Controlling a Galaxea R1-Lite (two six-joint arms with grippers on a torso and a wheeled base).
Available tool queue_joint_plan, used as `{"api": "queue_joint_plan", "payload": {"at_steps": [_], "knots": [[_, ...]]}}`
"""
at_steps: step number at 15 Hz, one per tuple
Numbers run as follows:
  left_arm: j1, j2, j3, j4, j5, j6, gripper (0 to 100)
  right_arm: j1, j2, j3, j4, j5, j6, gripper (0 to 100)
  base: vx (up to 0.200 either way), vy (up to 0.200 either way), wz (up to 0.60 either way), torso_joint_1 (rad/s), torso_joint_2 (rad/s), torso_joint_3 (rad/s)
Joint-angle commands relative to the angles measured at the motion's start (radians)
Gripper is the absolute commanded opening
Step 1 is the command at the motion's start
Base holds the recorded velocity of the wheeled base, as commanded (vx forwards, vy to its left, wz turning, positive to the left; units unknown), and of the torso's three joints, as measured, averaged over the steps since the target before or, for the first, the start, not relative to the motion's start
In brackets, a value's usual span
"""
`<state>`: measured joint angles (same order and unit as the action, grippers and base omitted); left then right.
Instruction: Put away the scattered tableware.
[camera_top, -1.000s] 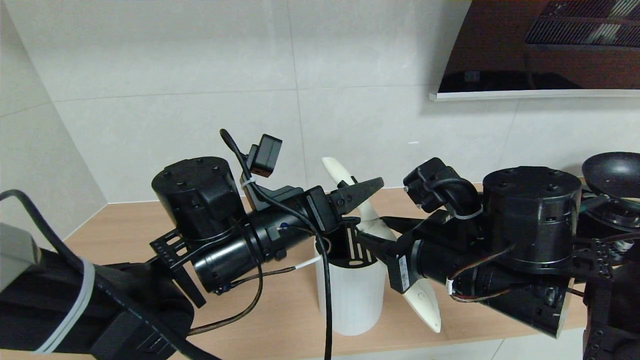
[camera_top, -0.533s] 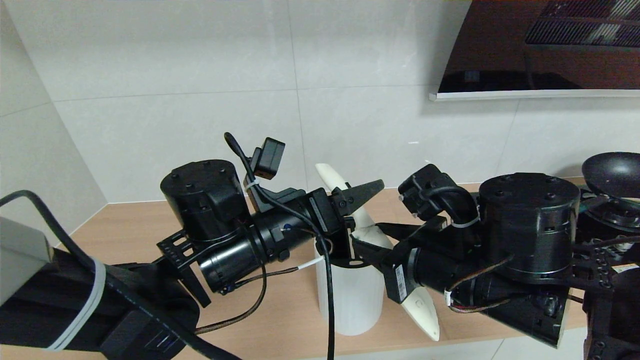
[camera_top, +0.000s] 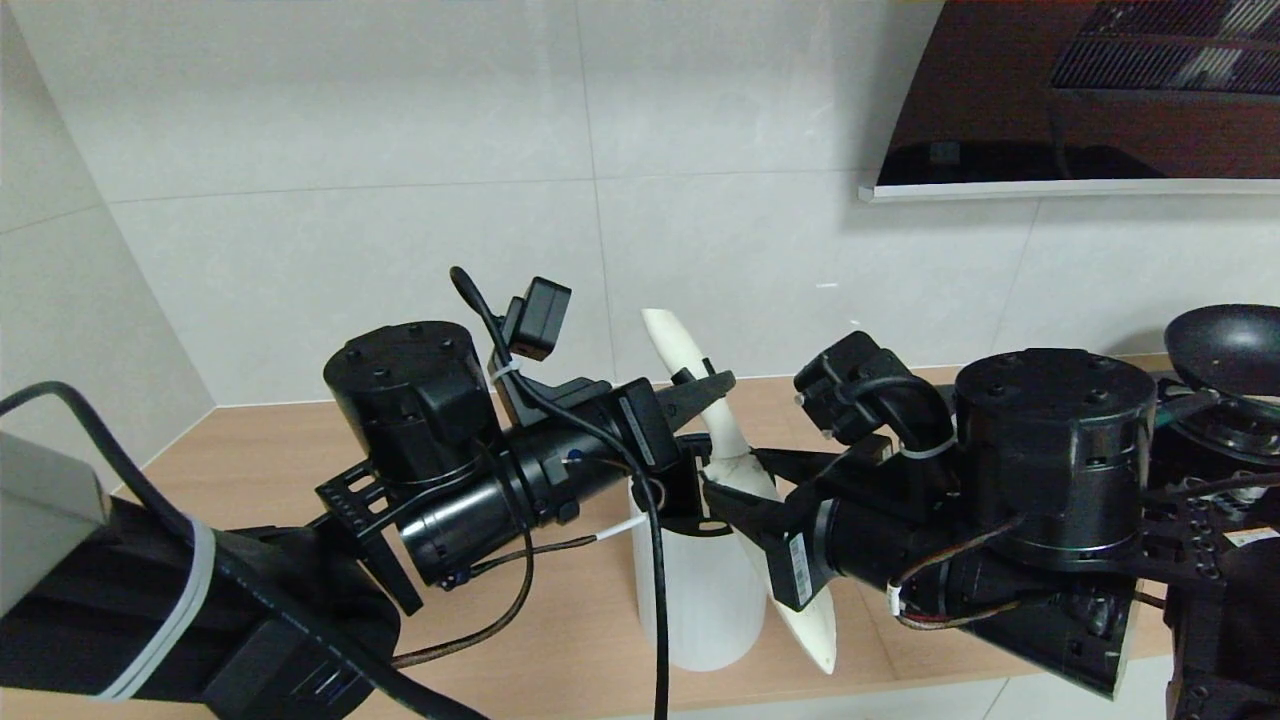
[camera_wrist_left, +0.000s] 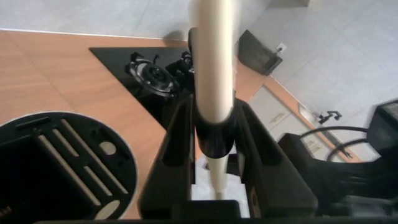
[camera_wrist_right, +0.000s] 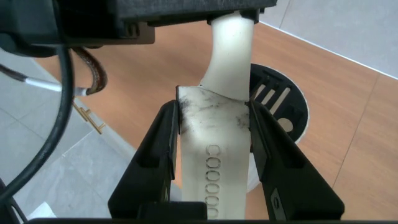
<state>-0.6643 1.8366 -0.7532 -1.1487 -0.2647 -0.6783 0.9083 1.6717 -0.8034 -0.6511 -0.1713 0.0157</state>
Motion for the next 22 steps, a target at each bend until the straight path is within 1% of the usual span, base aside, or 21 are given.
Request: {"api": "queue_joint_plan", "payload": {"at_steps": [1,3,7,8,12,14,15,16,17,18,19,20,21,22], "knots": [[0.000,-0.002,0.000,-0.002,0.001,0.000,0,0.000,-0.001,0.000,-0.001,-0.001,0.000,0,0.000,0.000,0.00,0.000,0.00,0.000],[0.000,-0.002,0.000,-0.020,0.002,0.000,0,0.000,0.000,-0.002,-0.004,-0.001,0.000,0,0.000,0.000,0.00,0.000,0.00,0.000],[-0.011,-0.007,-0.003,-0.020,0.005,0.000,0,-0.002,0.005,-0.003,-0.025,-0.005,0.000,0,0.000,0.000,0.00,0.000,0.00,0.000],[-0.012,-0.011,-0.003,-0.020,0.012,0.002,0,-0.002,0.005,-0.003,-0.025,-0.005,0.000,100,0.000,0.000,0.00,0.000,0.00,0.000],[-0.012,-0.033,-0.009,-0.016,0.015,0.003,0,-0.002,-0.001,-0.002,-0.042,-0.005,0.013,100,0.000,0.000,0.00,0.000,0.00,0.000],[-0.008,-0.056,-0.025,-0.005,0.024,0.003,0,-0.016,-0.027,-0.002,-0.044,-0.010,0.013,100,0.000,0.000,0.00,0.000,0.00,0.000],[0.002,-0.073,-0.037,0.007,0.035,0.016,0,-0.035,-0.050,0.001,-0.044,-0.016,0.010,100,0.000,0.000,0.00,0.000,0.00,0.000],[0.026,-0.085,-0.058,0.034,0.061,0.057,0,-0.065,-0.082,0.004,-0.042,-0.016,0.010,100,0.000,0.000,0.00,0.000,0.00,0.000],[0.046,-0.092,-0.110,0.106,0.140,0.121,0,-0.101,-0.124,0.004,-0.036,-0.016,0.009,100,0.000,0.000,0.00,0.000,0.00,0.000],[0.055,-0.094,-0.179,0.201,0.268,0.187,0,-0.143,-0.159,0.004,-0.032,-0.013,0.009,100,0.000,0.000,0.00,0.000,0.00,0.000],[0.055,-0.094,-0.232,0.267,0.369,0.223,0,-0.169,-0.181,0.004,-0.028,-0.010,0.009,100,0.000,0.000,0.00,0.000,0.00,0.000],[0.051,-0.096,-0.305,0.362,0.504,0.258,0,-0.207,-0.208,0.003,-0.028,-0.007,0.009,100,0.000,0.000,0.00,0.000,0.00,0.000],[0.015,-0.120,-0.353,0.445,0.556,0.270,0,-0.255,-0.240,-0.003,0.001,-0.004,0.009,100,0.000,0.000,0.00,0.000,0.00,0.000],[-0.003,-0.131,-0.359,0.483,0.561,0.310,0,-0.267,-0.256,-0.005,0.022,0.006,0.007,100,0.000,0.000,0.00,0.000,0.00,0.000]]}}
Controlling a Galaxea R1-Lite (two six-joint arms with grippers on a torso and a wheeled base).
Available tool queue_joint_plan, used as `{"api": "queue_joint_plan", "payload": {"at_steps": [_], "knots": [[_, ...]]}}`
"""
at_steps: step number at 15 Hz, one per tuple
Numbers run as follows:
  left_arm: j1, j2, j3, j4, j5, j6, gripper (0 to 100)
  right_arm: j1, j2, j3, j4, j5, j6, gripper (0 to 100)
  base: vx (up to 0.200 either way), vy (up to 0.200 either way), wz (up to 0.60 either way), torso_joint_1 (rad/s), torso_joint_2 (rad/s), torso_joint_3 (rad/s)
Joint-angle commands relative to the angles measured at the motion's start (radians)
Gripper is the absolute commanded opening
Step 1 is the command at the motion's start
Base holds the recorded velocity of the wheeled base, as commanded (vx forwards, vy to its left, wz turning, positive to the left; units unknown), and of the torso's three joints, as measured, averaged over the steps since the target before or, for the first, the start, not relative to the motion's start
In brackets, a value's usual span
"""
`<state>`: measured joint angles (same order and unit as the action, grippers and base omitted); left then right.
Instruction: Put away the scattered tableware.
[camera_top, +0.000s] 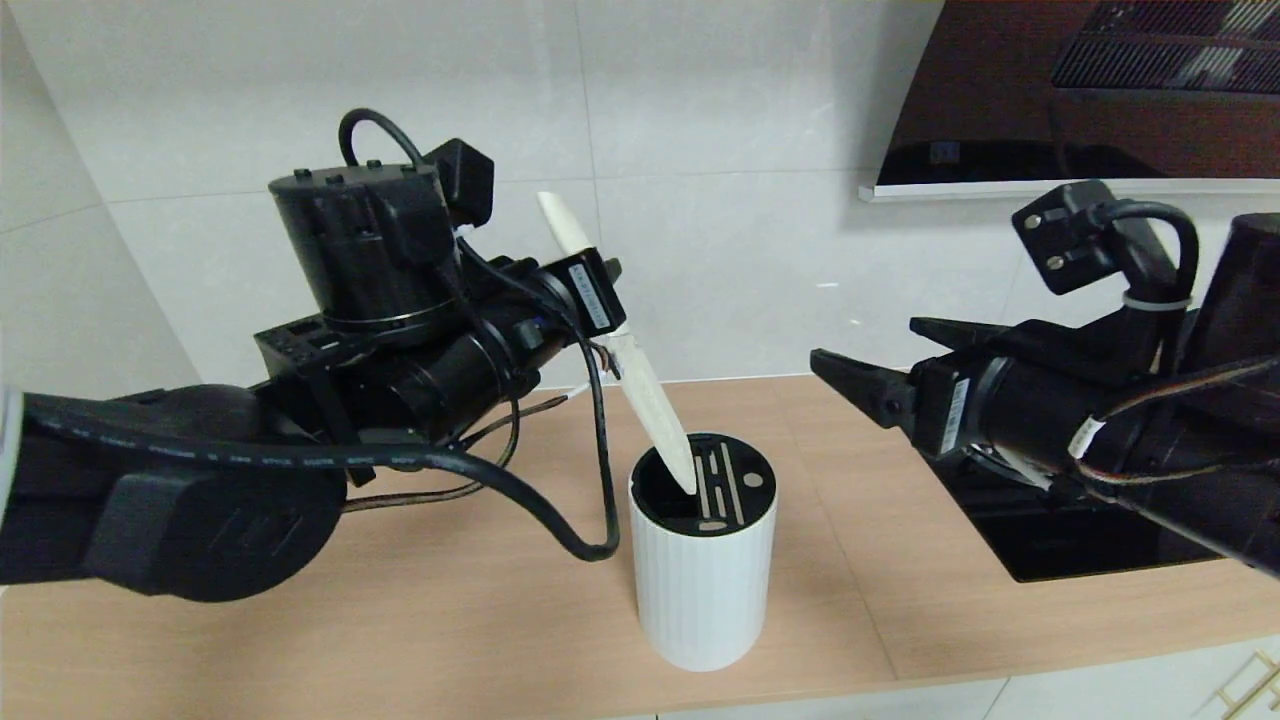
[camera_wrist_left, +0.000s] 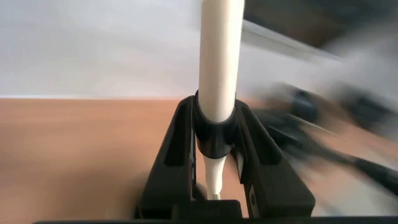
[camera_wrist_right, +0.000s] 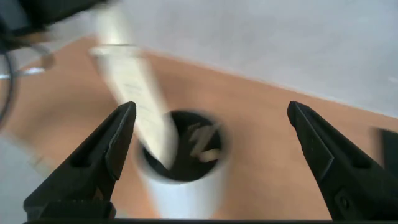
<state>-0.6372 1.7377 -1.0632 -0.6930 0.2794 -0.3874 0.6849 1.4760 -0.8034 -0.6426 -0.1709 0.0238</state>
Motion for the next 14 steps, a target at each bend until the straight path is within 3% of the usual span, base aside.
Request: {"api": "queue_joint_plan", "payload": {"at_steps": [1,2,4,7,9,14], "knots": [[-0.039,-0.033,-0.049,0.043,0.023,0.053,0,-0.045,-0.063,-0.005,0.020,0.010,-0.001,100,0.000,0.000,0.00,0.000,0.00,0.000],[-0.058,-0.029,-0.046,0.043,0.100,0.139,0,-0.045,-0.063,-0.005,0.023,0.014,-0.001,100,0.000,0.000,0.00,0.000,0.00,0.000],[-0.111,-0.013,-0.026,0.012,0.205,0.162,0,-0.048,-0.054,-0.003,0.023,0.014,0.001,100,0.000,0.000,0.00,0.000,0.00,0.000],[-0.137,0.017,0.025,-0.072,0.225,0.236,0,-0.048,-0.037,-0.002,0.023,0.014,0.001,100,0.000,0.000,0.00,0.000,0.00,0.000],[-0.139,0.060,0.022,-0.114,0.276,0.254,0,-0.048,-0.032,0.000,0.023,0.014,0.001,100,0.000,0.000,0.00,0.000,0.00,0.000],[-0.137,0.126,0.020,-0.152,0.291,0.265,0,-0.048,-0.019,0.000,0.021,0.014,0.001,100,0.000,0.000,0.00,0.000,0.00,0.000]]}}
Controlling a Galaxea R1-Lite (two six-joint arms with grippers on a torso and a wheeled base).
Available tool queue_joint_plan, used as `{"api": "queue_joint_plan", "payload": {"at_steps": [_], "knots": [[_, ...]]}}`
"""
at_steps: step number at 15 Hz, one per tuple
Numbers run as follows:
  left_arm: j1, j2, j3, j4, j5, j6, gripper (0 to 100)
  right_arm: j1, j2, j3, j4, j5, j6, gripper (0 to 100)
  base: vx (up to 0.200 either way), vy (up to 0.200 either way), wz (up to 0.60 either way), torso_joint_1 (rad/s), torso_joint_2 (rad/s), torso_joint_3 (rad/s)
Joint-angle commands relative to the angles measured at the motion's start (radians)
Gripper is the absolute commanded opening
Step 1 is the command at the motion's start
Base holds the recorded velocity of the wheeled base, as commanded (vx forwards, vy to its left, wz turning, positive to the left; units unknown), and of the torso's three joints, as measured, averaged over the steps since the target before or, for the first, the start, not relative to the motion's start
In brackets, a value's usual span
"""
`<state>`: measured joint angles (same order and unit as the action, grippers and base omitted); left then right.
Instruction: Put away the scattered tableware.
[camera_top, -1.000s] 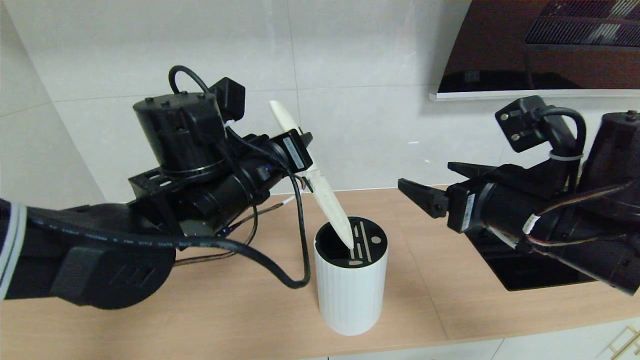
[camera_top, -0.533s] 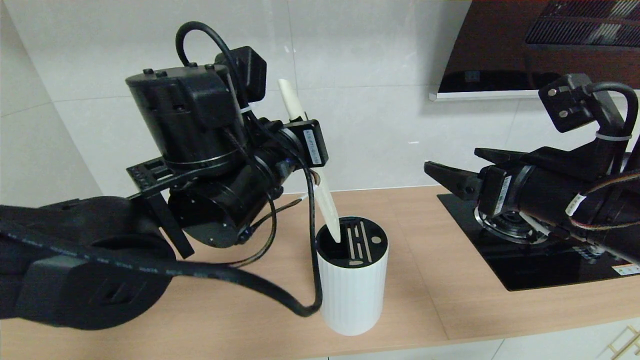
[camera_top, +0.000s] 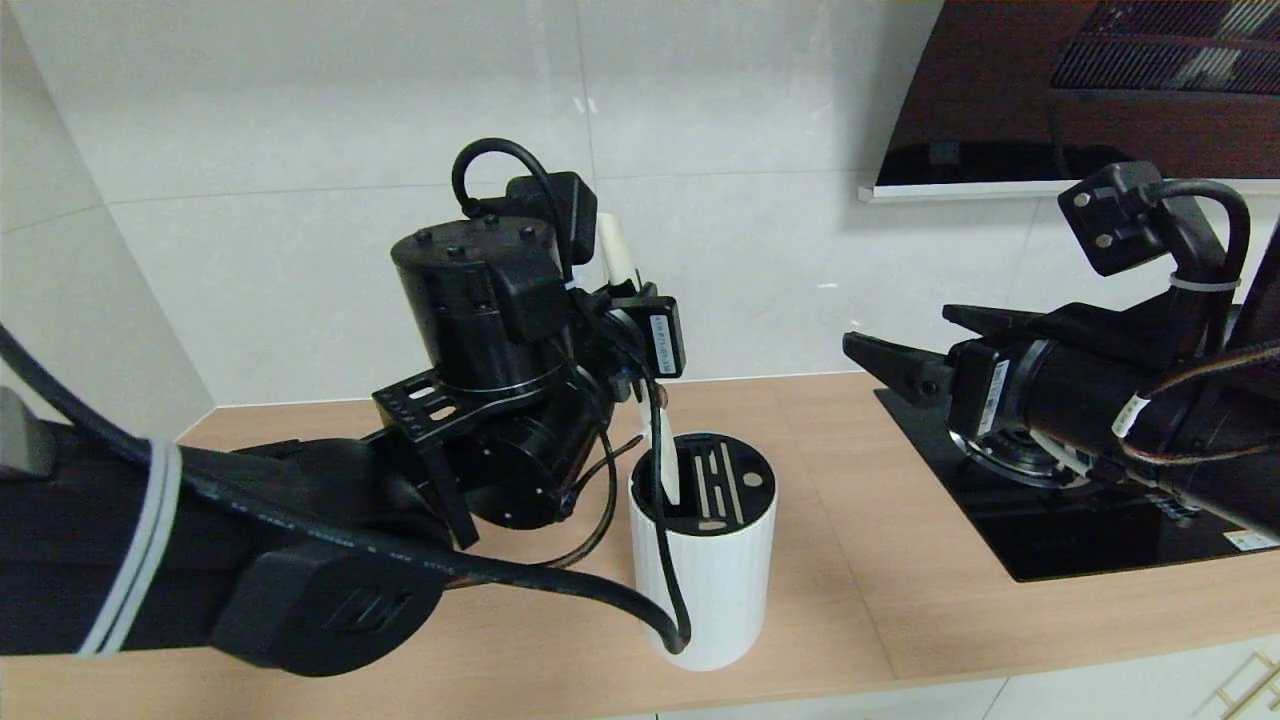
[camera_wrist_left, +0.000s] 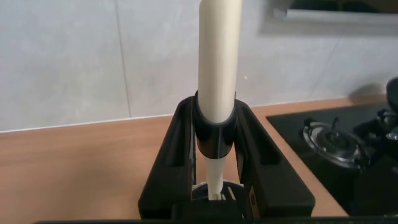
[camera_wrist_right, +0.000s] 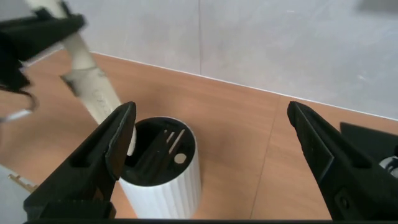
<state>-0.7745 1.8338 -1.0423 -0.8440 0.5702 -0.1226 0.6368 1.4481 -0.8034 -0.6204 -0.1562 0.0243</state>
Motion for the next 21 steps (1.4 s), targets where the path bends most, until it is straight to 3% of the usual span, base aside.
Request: {"api": "queue_joint_plan", "payload": {"at_steps": [1,21], "knots": [[0.000,0.041,-0.001,-0.010,0.000,0.000,0,0.000,0.012,0.001,-0.001,0.000,0.000,100,0.000,0.000,0.00,0.000,0.00,0.000],[-0.037,0.239,0.010,-0.010,0.046,-0.022,0,0.000,0.040,0.004,-0.001,0.000,0.000,100,0.000,0.000,0.00,0.000,0.00,0.000]]}}
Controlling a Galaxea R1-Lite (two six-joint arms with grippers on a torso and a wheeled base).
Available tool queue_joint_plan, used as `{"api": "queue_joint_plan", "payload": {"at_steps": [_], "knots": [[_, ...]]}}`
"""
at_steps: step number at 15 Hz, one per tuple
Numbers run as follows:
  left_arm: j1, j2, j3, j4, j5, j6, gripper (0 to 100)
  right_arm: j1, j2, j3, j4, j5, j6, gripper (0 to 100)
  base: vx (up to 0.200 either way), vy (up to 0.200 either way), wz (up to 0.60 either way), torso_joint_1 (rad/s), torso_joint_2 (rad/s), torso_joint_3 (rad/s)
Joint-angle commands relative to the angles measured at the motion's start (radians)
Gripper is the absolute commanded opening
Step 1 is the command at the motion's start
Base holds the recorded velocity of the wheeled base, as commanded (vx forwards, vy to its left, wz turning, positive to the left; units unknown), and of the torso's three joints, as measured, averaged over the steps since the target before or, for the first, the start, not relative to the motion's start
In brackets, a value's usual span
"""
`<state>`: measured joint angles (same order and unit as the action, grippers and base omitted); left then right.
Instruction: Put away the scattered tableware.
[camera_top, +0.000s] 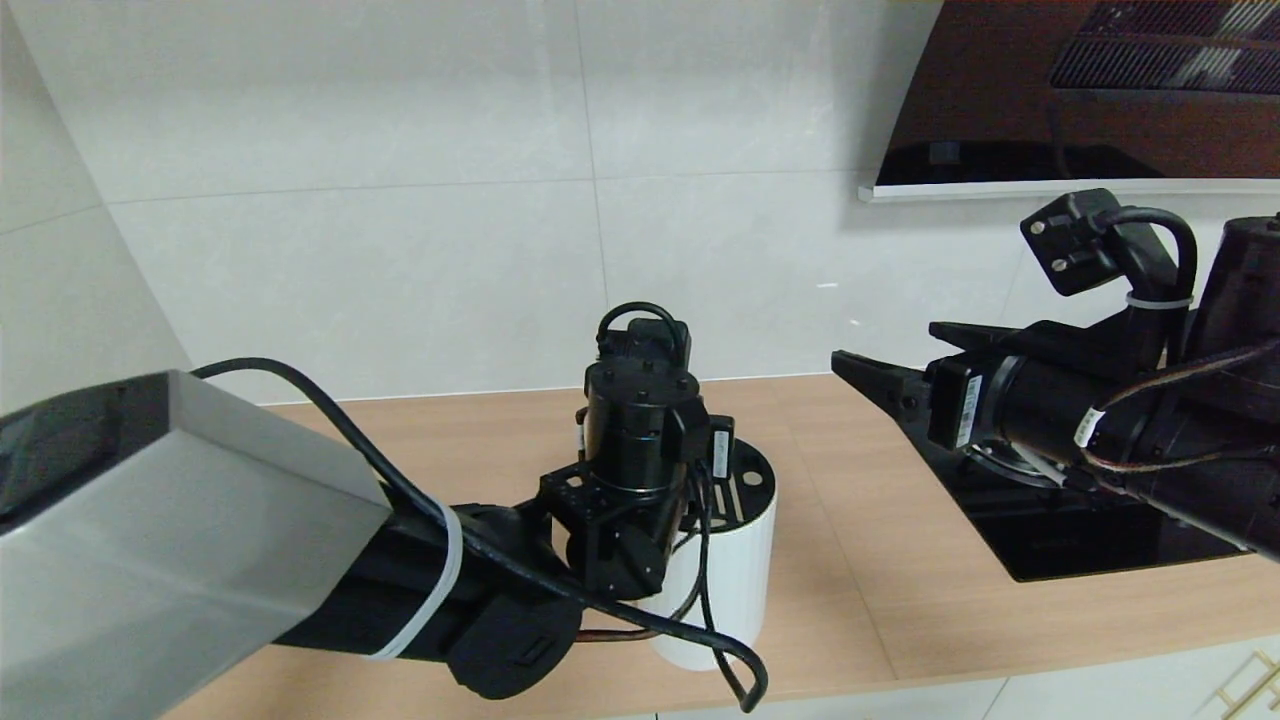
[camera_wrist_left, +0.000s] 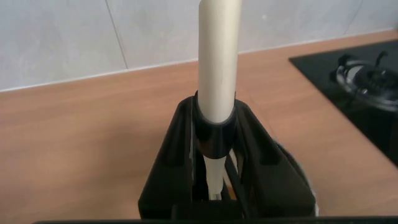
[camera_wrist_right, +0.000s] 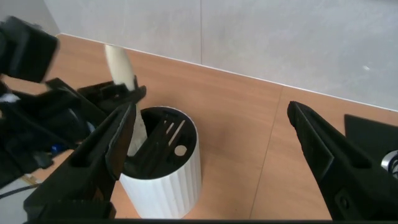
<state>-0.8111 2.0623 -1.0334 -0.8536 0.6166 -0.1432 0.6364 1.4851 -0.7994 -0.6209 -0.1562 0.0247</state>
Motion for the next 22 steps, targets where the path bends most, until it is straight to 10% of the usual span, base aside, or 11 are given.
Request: {"api": "queue_joint_plan", "payload": {"at_steps": [1,2,3,11,15,18,22], "knots": [[0.000,0.010,0.001,0.001,0.002,-0.001,0,0.000,0.003,0.000,0.000,0.000,0.000,100,0.000,0.000,0.00,0.000,0.00,0.000],[0.000,0.010,0.001,0.001,0.005,-0.001,0,0.000,0.003,0.000,0.000,0.000,0.000,100,0.000,0.000,0.00,0.000,0.00,0.000],[-0.002,0.010,0.001,-0.001,0.006,-0.001,100,0.000,0.003,0.000,0.000,0.000,0.000,100,0.000,0.000,0.00,0.000,0.00,0.000],[-0.017,-0.062,0.032,-0.030,-0.006,-0.042,100,0.002,0.003,0.003,0.000,0.000,0.000,100,0.000,0.000,0.00,0.000,0.00,0.000],[-0.016,-0.383,0.204,-0.108,-0.143,-0.045,100,-0.021,-0.039,0.009,-0.010,-0.005,-0.003,100,0.000,0.000,0.00,0.000,0.00,0.000],[0.165,-0.677,0.415,-0.082,-0.390,-0.036,100,-0.047,-0.137,0.062,-0.011,-0.022,-0.005,100,0.000,0.000,0.00,0.000,0.00,0.000],[0.405,-1.084,0.578,0.202,-0.422,-0.038,100,-0.247,-0.424,0.284,0.000,0.003,-0.003,100,0.000,0.000,0.00,0.000,0.00,0.000]]}}
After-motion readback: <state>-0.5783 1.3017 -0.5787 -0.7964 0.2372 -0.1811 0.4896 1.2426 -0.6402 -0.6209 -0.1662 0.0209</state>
